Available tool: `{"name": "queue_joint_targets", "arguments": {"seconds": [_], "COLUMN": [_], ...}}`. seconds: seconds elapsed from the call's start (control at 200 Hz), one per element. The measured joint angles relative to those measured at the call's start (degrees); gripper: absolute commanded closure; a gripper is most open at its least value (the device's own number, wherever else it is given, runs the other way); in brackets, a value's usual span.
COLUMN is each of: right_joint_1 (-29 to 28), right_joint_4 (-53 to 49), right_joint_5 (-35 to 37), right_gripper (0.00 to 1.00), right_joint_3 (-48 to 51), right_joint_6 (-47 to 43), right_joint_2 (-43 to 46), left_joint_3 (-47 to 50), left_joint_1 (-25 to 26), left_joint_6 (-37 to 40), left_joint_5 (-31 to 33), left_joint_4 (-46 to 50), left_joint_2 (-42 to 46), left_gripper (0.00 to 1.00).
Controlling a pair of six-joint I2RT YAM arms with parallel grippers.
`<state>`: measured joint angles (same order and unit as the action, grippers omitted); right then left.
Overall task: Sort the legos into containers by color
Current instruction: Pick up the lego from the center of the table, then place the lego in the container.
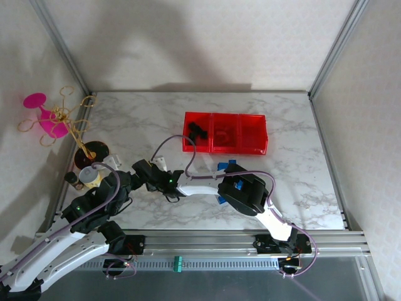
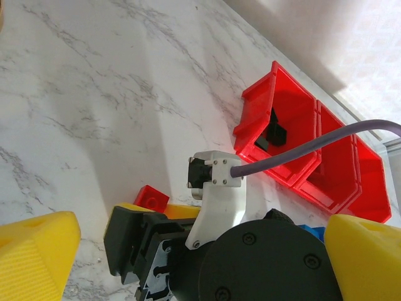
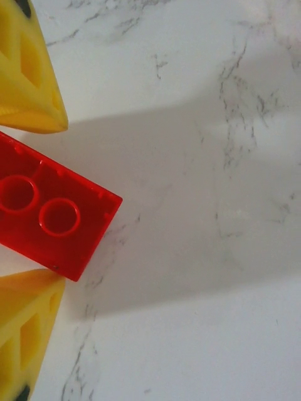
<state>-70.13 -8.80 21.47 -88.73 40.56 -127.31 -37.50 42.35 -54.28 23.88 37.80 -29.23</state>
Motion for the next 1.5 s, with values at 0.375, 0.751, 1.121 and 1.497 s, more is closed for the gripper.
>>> {"name": "queue_joint_targets", "arguments": {"seconds": [0.375, 0.751, 1.121, 1.497], "right_joint_1": [0.0, 0.0, 3.1, 17.3], "right_joint_4": [-3.3, -3.4, -1.3, -1.3], "right_joint_5": [3.0, 3.6, 1.9, 1.3], "right_gripper": [0.6, 0.71, 0.72, 0.71], "right_joint_3": [6.1, 8.1, 16.5, 20.6], "right_joint_6": [-0.3, -0.9, -1.4, -5.4], "right_joint_2": [4.3, 5.7, 20.2, 32.2], "left_joint_3": [0.0, 0.0, 0.0, -0.9], "left_joint_1": [0.0, 0.0, 0.0, 0.0], "left_joint_6": [0.0, 0.0, 0.0, 2.1], "left_joint_5": [-0.1, -0.3, -2.3, -7.6], "left_joint_4": [-0.3, -1.7, -4.9, -12.5], "left_joint_2": [-1.7, -3.5, -4.5, -11.3], "left_gripper": [0.0, 0.01, 0.0, 0.0]}}
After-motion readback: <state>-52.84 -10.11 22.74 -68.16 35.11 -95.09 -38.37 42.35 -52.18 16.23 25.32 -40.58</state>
